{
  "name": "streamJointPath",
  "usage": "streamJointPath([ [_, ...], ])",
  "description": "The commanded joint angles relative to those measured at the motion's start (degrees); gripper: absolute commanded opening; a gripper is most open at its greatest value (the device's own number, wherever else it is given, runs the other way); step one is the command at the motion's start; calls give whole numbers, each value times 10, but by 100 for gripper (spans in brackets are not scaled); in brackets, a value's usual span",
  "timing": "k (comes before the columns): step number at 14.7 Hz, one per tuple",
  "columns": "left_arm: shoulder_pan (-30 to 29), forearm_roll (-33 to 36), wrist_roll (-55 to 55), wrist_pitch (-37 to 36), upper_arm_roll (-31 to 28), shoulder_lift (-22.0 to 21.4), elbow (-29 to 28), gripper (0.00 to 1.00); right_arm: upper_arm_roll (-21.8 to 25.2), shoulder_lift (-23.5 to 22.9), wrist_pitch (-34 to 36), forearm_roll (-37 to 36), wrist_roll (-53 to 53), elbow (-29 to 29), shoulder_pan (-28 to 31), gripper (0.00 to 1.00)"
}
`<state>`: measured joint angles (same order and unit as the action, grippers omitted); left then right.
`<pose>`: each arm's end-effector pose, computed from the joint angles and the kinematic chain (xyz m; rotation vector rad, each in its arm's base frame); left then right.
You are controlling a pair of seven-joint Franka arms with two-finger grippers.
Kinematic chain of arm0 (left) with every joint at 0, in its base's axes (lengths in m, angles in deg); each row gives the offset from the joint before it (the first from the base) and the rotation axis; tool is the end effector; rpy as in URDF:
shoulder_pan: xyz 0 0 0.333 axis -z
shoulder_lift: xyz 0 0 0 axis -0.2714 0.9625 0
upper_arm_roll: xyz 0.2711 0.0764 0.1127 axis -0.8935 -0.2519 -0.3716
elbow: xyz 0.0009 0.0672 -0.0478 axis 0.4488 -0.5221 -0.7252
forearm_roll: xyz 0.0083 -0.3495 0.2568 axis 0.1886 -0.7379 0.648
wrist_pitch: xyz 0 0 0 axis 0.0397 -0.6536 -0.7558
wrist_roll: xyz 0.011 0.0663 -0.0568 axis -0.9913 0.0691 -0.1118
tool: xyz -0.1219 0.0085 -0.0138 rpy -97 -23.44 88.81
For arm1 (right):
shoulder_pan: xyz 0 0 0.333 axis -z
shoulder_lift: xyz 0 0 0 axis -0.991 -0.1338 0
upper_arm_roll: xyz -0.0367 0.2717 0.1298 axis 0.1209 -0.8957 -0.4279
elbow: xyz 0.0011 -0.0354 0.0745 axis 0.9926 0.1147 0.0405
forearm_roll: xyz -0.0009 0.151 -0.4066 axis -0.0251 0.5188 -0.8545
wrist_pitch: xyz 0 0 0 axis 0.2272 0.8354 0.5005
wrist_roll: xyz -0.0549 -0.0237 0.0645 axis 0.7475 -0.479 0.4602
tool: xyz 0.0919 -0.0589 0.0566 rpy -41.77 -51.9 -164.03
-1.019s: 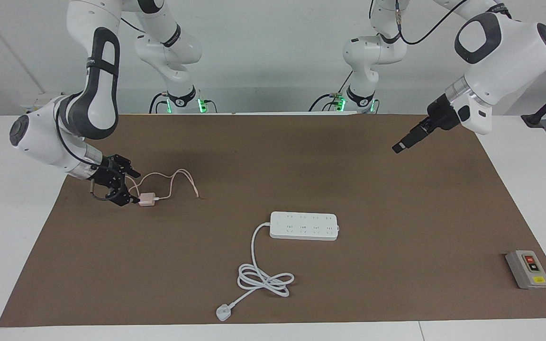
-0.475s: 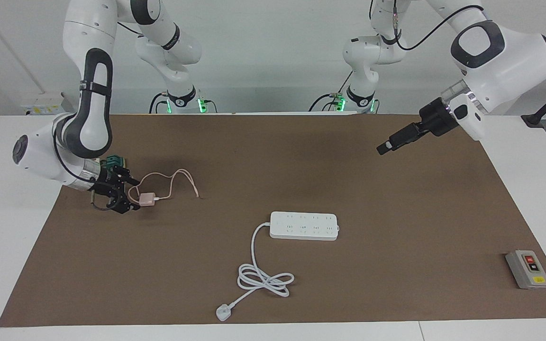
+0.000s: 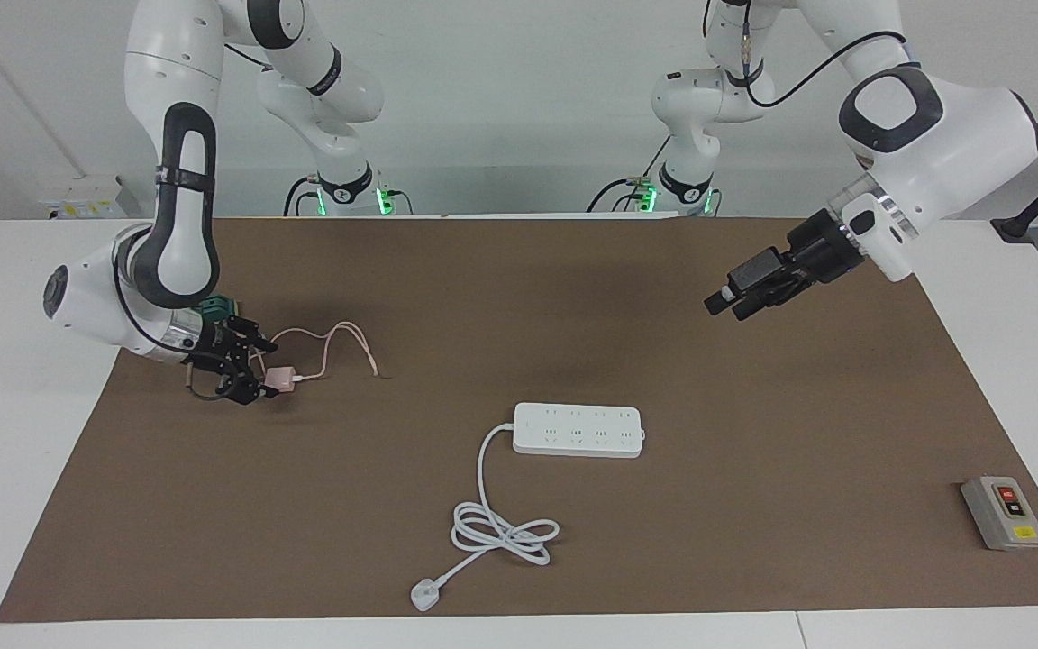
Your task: Plug charger into power strip
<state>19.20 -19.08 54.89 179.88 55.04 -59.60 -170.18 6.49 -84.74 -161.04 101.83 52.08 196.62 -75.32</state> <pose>0.6540 -0.1423 0.5280 2.3666 0.2897 -0.0047 0.5878 -0.1252 0.2259 -2.1329 1.7541 0.6010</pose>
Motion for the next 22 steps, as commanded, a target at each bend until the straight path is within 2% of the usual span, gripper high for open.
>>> streamJointPath([
  [1, 9, -90, 91, 19, -4, 26, 5, 100, -4, 5, -20, 25, -25, 18, 7, 100],
  [3, 7, -153, 181, 18, -4, 38, -6, 100, -4, 5, -22, 27, -25, 22, 8, 100],
  [6, 9, -246, 259, 18, -4, 41, -40, 100, -4, 4, -25, 32, -35, 27, 11, 100],
  [11, 7, -389, 497, 8, -3, 43, -161, 100, -4, 5, -33, 41, -45, 38, 14, 100],
  [15, -23, -441, 597, -92, -4, 42, -233, 100, -4, 5, -35, 41, -61, 38, 20, 100],
  [18, -14, -481, 646, -92, -3, 43, -267, 100, -4, 5, -36, 41, -61, 39, 20, 100],
  [22, 44, -581, 670, -90, -3, 43, -318, 100, -4, 6, -36, 48, -61, 46, 20, 95],
])
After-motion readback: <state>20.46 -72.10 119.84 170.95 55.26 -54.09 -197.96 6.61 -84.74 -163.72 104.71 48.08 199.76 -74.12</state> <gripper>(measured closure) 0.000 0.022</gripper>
